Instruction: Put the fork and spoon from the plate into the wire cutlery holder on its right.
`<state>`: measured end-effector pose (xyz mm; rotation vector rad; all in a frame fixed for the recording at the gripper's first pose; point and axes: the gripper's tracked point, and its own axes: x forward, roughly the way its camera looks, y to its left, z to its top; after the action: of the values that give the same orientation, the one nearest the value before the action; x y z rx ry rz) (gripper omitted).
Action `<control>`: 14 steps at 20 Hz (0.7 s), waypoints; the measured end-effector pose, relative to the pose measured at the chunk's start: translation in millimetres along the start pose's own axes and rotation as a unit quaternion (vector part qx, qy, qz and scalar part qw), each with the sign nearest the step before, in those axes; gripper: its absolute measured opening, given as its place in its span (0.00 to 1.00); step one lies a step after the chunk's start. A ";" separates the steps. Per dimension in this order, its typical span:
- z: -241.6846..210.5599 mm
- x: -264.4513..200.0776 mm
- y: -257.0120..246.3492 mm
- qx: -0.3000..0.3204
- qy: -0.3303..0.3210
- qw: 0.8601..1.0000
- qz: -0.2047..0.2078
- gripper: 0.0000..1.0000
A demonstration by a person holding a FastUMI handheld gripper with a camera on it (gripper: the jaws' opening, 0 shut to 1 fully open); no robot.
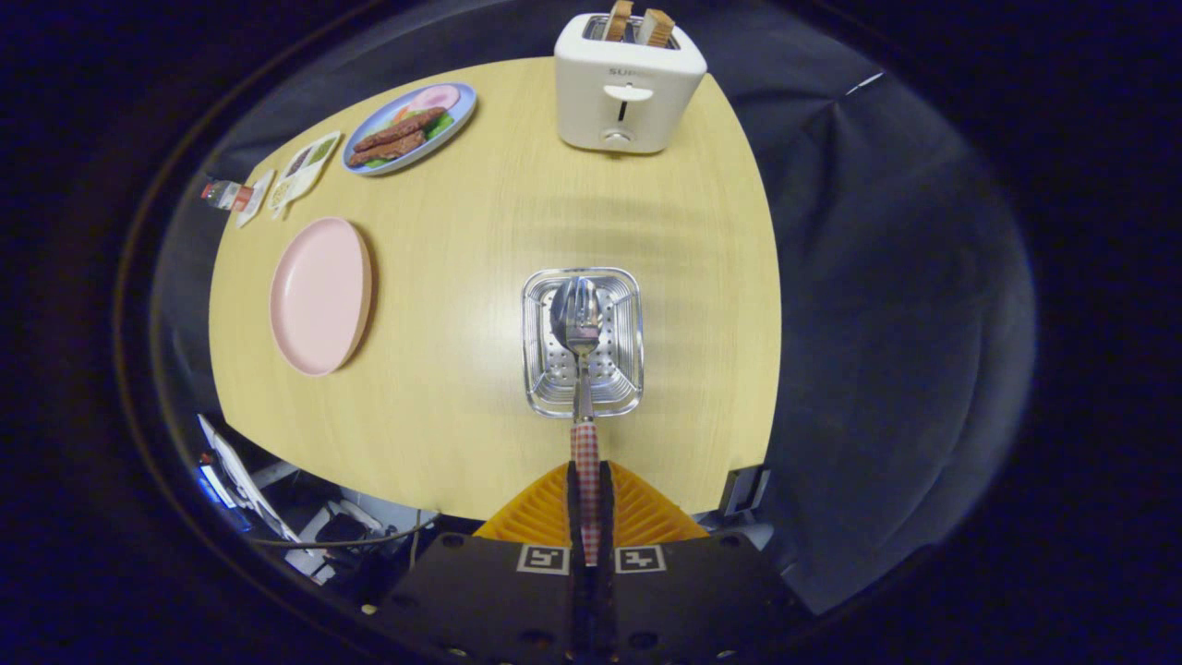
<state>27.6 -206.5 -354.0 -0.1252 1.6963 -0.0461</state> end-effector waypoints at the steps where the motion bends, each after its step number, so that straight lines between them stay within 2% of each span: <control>1: 1.1 -1.4 0.7 -0.005 0.009 1.000 0.002 0.03; 5: 6.7 -10.6 -2.8 -0.013 0.039 0.999 0.011 0.03; 7: 0.4 -15.1 -4.9 -0.044 0.057 0.997 0.001 0.03; 10: -12.4 -12.3 -0.9 -0.051 0.102 0.993 0.009 0.03; 14: 7.3 -9.2 0.6 -0.050 0.091 0.995 0.006 0.03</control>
<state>36.0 -204.6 -346.0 -0.1894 1.8821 0.0373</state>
